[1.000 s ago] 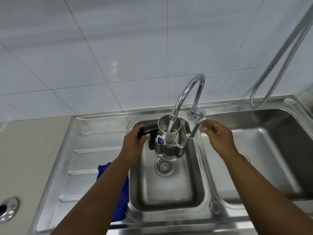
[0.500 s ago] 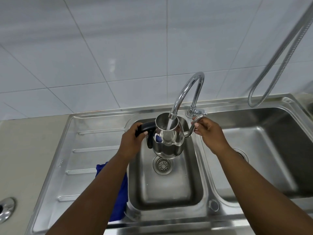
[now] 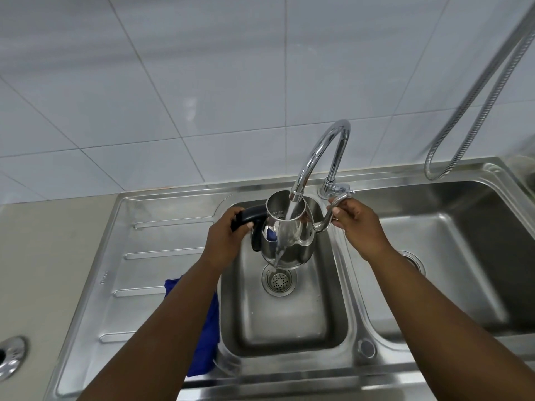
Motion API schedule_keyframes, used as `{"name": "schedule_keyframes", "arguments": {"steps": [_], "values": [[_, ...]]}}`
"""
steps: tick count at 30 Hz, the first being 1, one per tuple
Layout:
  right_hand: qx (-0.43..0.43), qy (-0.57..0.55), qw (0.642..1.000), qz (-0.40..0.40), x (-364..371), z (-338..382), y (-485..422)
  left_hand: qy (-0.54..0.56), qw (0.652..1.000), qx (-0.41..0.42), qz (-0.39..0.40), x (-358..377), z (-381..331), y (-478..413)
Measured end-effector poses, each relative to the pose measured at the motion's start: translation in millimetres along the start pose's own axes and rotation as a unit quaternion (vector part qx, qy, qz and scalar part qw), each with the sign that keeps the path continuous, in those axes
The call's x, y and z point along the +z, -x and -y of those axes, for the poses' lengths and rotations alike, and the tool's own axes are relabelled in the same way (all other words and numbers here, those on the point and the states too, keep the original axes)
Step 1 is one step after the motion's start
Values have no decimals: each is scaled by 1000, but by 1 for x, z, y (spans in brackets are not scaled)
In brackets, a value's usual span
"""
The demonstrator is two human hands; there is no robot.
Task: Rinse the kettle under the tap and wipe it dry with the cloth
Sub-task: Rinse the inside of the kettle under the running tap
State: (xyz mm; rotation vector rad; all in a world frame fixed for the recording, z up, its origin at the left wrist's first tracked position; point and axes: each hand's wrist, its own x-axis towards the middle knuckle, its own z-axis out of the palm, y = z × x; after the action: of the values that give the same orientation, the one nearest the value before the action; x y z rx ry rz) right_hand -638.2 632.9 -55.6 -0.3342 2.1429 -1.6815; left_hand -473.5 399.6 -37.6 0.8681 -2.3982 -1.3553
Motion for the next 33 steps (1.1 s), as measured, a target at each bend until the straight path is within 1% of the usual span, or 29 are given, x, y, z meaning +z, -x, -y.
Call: {"name": "schedule_keyframes", "arguments": {"steps": [8,23,33], "values": [[-2,1,1000,-5,-3,1,4,-12,1000,4,3,1,-3,3],[10,2,1000,-12,-4,4,-1,-1,1000,-3,-1,3,-4,-1],[13,12,1000,-4,-1,6,3,-6,1000,-7,9,-1,-1,-1]]}}
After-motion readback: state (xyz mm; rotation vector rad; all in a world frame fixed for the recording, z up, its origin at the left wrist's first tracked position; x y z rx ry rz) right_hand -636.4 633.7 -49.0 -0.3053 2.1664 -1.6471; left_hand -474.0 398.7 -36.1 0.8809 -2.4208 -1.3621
